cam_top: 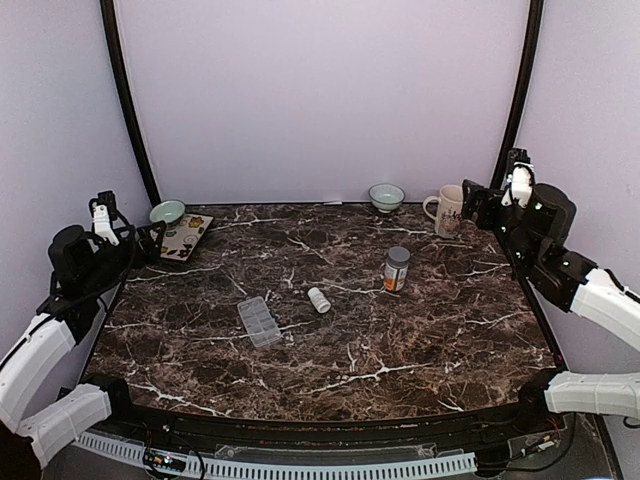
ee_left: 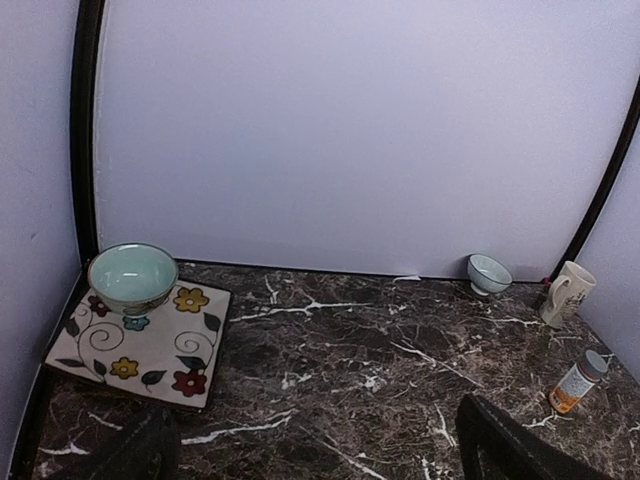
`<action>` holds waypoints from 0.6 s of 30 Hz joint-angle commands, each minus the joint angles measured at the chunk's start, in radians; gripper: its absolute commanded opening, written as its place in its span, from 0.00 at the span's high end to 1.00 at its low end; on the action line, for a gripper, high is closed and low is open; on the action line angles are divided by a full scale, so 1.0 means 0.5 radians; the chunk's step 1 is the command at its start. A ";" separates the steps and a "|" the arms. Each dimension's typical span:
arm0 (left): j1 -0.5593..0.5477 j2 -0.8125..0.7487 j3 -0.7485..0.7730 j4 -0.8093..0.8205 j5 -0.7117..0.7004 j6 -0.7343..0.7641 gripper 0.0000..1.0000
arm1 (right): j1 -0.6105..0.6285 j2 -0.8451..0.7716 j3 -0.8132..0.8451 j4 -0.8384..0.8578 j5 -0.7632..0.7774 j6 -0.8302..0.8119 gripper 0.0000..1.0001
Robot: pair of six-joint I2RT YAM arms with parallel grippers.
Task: Sort the pills into containers
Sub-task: Pick up the pill container from the center of the board.
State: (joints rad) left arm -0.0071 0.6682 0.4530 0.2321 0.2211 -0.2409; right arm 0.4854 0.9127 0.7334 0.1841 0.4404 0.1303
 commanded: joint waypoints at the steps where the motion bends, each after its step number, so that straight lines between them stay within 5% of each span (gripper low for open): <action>1: -0.336 0.192 0.295 -0.256 -0.190 0.201 0.01 | 0.004 0.004 -0.060 0.544 0.275 -0.029 0.01; 5: -0.693 0.456 0.462 -0.367 -0.441 0.252 0.01 | -0.037 0.055 -0.119 0.902 -0.052 -0.023 0.04; 12: -0.981 0.813 0.612 -0.562 -0.515 -0.012 0.01 | 0.037 0.428 0.412 0.039 -0.258 0.102 0.08; 18: -1.088 1.070 0.687 -0.754 -0.434 -0.270 0.01 | 0.356 0.729 0.752 -0.453 -0.173 0.194 0.08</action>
State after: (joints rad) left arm -0.5228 1.1629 0.7586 -0.0490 -0.0040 -0.2695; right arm 0.5705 1.1938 0.9947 0.1761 0.3561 0.1738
